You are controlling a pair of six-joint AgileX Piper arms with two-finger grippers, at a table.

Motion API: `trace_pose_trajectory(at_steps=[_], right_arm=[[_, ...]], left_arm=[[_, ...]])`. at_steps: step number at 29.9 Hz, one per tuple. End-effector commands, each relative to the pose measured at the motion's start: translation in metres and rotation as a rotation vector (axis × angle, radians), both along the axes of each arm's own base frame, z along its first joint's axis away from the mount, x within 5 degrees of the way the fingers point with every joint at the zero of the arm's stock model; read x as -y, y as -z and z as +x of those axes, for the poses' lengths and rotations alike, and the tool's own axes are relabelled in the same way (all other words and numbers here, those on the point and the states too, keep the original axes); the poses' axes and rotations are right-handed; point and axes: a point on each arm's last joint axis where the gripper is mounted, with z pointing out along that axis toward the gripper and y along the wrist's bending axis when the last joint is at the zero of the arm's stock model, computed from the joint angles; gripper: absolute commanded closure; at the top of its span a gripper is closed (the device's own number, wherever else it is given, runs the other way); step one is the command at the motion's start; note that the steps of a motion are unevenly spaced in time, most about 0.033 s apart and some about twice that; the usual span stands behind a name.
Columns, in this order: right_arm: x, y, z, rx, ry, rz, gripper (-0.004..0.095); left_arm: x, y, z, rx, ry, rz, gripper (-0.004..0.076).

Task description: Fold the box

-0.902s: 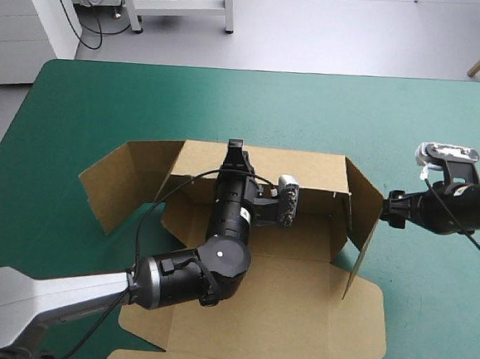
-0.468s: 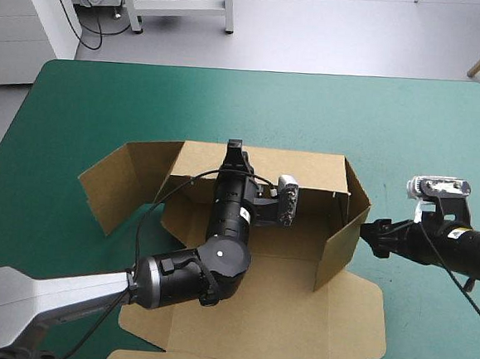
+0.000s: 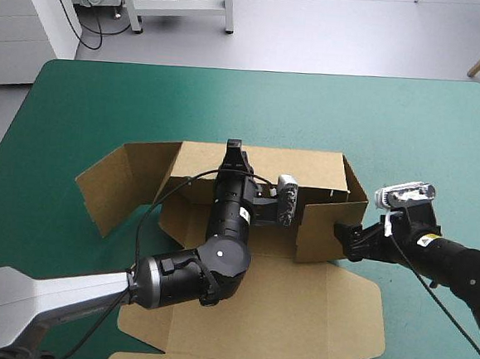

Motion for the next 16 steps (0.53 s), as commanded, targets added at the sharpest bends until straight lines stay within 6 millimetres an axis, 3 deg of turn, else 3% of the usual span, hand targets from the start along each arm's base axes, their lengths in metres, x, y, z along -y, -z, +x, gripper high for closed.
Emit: trace_pose_trajectory(at_steps=[1, 16], right_arm=[[-0.008, -0.016, 0.004, 0.124, 0.030, -0.004, 0.0075], [-0.053, -0.004, 0.016, 0.179, -0.019, -0.019, 0.0075]], left_arm=[[-0.005, -0.026, -0.002, 0.091, -0.001, -0.049, 0.0734], [-0.005, -0.026, -0.002, 0.091, 0.000, -0.049, 0.0734]])
